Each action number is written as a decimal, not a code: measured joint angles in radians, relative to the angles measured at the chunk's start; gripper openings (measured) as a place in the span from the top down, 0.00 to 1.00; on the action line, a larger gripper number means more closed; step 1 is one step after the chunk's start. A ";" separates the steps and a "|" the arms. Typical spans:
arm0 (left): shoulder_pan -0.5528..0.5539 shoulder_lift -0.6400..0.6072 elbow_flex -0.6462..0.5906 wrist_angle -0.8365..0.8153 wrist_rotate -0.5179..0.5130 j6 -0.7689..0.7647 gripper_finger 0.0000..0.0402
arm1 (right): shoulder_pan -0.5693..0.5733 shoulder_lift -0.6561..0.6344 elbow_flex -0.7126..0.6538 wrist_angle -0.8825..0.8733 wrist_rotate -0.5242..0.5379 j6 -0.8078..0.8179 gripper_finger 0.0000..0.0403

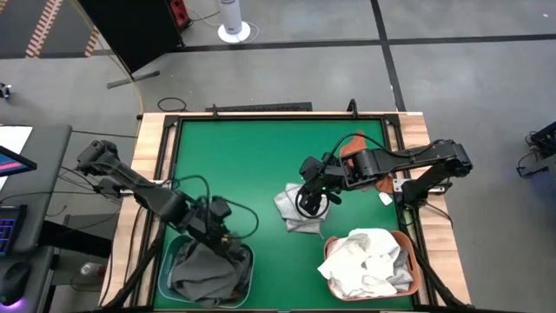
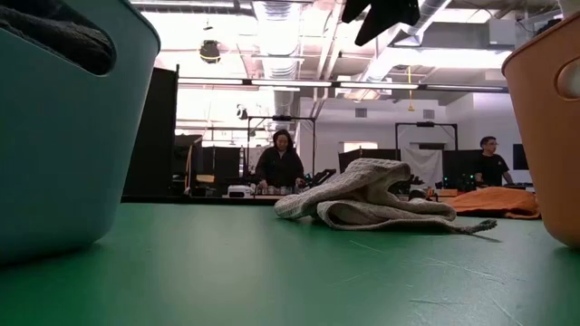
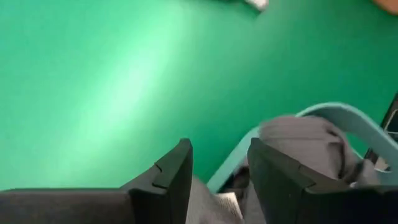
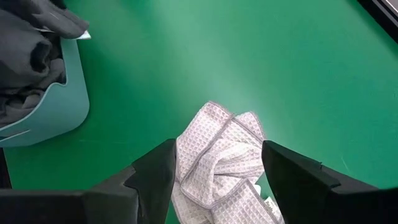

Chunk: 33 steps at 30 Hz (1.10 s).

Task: Sort towels by color in basket
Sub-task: Put the gray towel into the green bin

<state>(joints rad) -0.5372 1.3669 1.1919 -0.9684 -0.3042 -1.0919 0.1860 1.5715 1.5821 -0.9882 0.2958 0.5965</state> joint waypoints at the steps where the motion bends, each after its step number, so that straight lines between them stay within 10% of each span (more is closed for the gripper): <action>1: 0.011 -0.011 0.006 -0.005 -0.002 0.023 0.64 | 0.000 0.000 0.000 0.000 0.000 -0.002 0.34; 18: -0.002 -0.209 0.019 0.212 0.353 0.101 0.64 | -0.005 0.000 0.000 0.000 0.005 -0.013 0.34; 33: -0.181 0.275 0.018 0.193 0.365 0.075 0.64 | -0.019 0.000 0.000 -0.012 0.021 -0.029 0.34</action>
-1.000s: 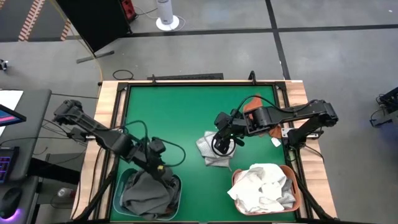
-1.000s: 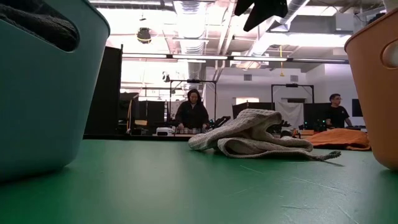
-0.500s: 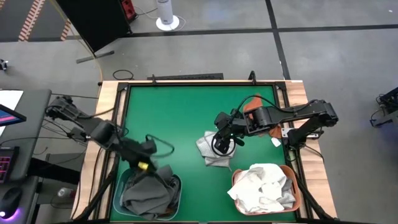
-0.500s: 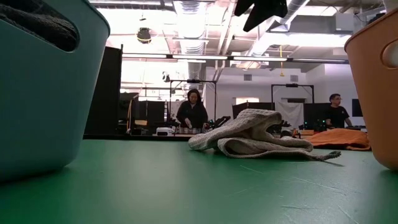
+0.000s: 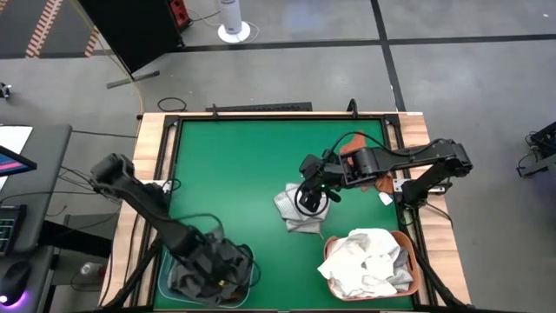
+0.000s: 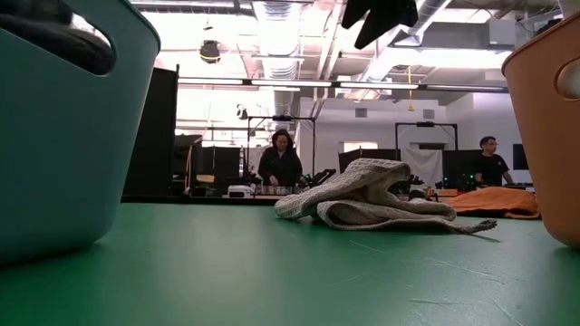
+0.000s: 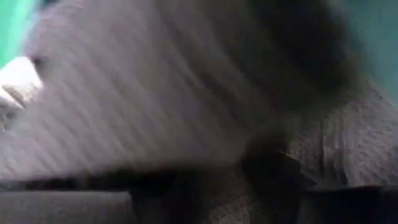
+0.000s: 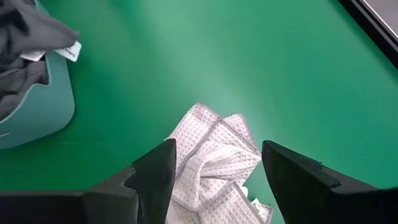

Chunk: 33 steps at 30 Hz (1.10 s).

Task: Sort towels by color in basket
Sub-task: Put the gray towel into the green bin

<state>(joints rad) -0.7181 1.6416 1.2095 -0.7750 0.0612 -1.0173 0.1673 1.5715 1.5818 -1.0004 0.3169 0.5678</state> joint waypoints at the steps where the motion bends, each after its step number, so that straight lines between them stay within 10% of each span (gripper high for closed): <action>1: 0.000 0.031 0.000 0.014 0.016 -0.001 0.64 | 0.000 0.000 0.000 -0.005 0.000 0.000 0.34; 9: 0.025 0.110 0.004 0.034 0.038 -0.012 0.64 | 0.000 0.000 0.000 -0.081 0.000 0.005 0.34; 21: 0.045 -0.216 -0.003 0.030 0.102 0.022 0.64 | 0.000 0.000 0.000 -0.093 0.000 0.007 0.34; 33: 0.023 -0.235 -0.021 -0.134 -0.180 0.046 0.64 | 0.000 0.000 0.000 -0.083 0.000 0.000 0.34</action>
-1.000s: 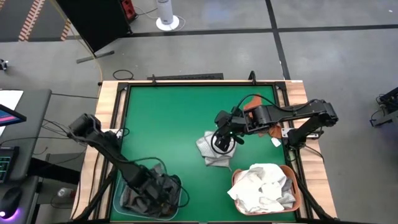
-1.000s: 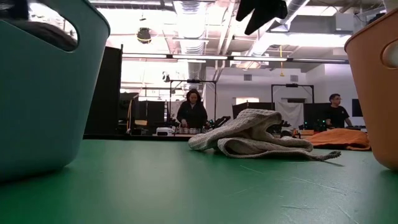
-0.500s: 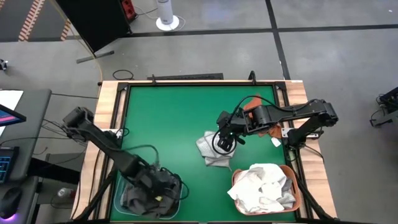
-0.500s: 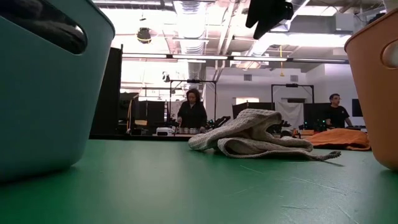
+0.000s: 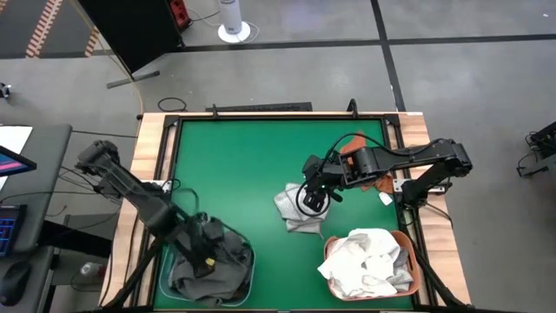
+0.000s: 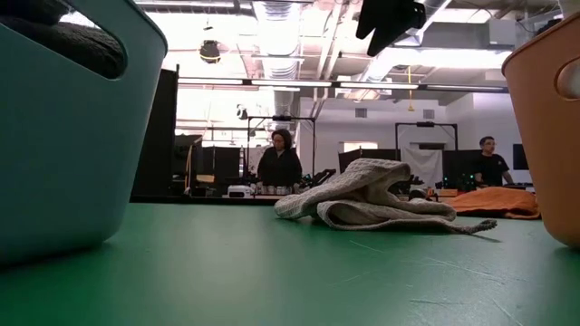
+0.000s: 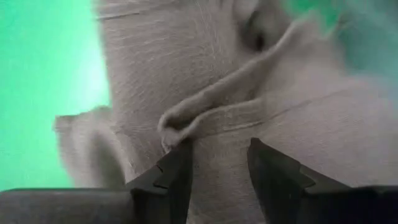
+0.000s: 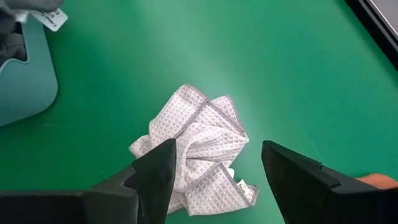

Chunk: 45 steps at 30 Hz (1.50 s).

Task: Sort towels by color in basket
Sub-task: Put the gray towel into the green bin

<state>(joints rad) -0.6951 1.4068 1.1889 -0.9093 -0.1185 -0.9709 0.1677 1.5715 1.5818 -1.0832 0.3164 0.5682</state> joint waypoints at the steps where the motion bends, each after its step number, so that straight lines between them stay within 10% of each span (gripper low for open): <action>1: -0.010 0.030 -0.008 0.005 0.012 0.007 0.64 | 0.000 0.000 0.000 0.000 0.000 0.000 0.34; 13: -0.072 0.316 -0.060 0.088 0.214 0.022 0.66 | 0.000 0.000 0.000 -0.016 -0.001 0.007 0.34; 32: -0.045 -0.089 0.028 0.035 0.138 -0.085 0.69 | 0.000 0.000 0.000 -0.002 -0.002 -0.016 0.34; 45: -0.148 0.059 0.029 0.421 0.250 0.003 0.69 | -0.005 0.000 0.000 0.008 0.018 -0.011 0.34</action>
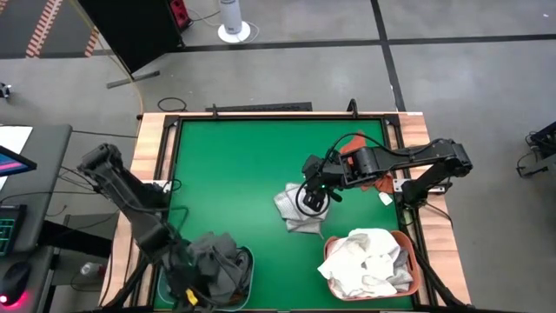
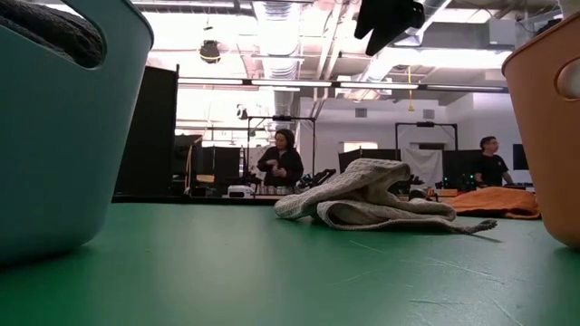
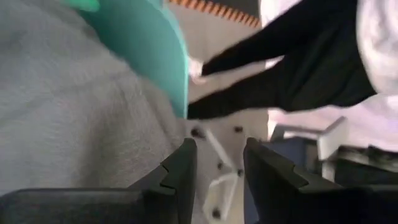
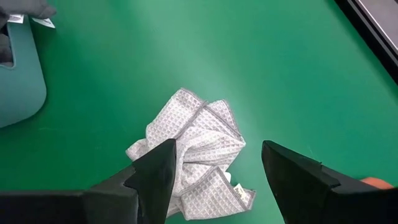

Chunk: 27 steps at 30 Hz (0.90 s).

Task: Sort towels by color in basket
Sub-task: Put the gray towel into the green bin

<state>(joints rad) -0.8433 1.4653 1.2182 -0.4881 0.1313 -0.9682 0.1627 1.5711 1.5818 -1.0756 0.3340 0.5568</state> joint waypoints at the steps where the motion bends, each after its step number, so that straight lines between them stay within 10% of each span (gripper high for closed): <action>1: -0.001 0.025 0.000 0.006 0.023 -0.009 0.69 | -0.001 0.000 0.000 0.000 0.001 0.000 0.34; 13: 0.028 0.151 -0.012 -0.336 -0.082 -0.147 0.75 | 0.001 0.000 0.000 0.000 0.002 0.024 0.34; 27: 0.056 0.264 -0.114 -0.090 -0.040 -0.078 0.77 | 0.017 0.000 0.000 0.002 -0.017 0.072 0.34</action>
<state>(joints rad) -0.7873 1.7295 1.1042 -0.5785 0.0915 -1.0459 0.1793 1.5711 1.5818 -1.0733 0.3168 0.6284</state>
